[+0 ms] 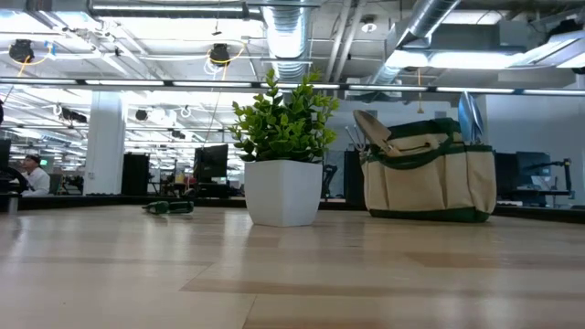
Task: Pick & Place Garden tools in Gardening bag
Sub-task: Put the green fruit pruner into the brown gardening bag
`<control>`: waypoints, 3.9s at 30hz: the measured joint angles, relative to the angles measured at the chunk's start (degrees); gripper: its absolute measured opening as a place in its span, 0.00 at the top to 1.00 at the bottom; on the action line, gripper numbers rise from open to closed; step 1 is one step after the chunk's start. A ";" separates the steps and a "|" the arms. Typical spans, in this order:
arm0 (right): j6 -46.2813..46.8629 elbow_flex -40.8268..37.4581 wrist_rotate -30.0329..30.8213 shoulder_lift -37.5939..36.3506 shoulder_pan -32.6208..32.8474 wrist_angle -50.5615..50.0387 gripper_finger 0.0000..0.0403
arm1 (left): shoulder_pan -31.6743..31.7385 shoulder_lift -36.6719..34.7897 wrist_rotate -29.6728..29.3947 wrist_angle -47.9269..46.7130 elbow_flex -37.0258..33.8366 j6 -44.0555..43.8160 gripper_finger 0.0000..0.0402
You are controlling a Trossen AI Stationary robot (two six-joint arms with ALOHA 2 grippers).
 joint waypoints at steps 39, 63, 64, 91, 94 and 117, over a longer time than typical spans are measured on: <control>-3.40 -0.02 -0.04 0.00 -0.13 -0.02 1.00 | -7.26 9.51 -5.55 1.71 -0.02 3.37 0.99; -3.87 -0.02 -0.04 0.00 -1.92 0.11 1.00 | 7.16 8.99 -5.55 -16.75 -0.12 12.87 0.99; -3.83 -0.02 -0.04 0.00 -2.24 0.11 1.00 | 8.51 8.83 -4.62 -16.10 -0.83 14.68 0.99; -3.45 -0.03 -1.48 0.02 -10.33 0.00 1.00 | 25.27 -10.33 17.56 30.89 -58.72 30.19 0.99; -4.71 -0.04 -2.11 0.02 -10.68 -0.02 1.00 | 25.27 -7.58 14.93 30.86 -58.93 30.30 0.99; -4.84 -0.04 -4.79 0.02 -10.95 0.00 1.00 | 23.17 7.90 9.81 30.59 -58.97 43.40 0.70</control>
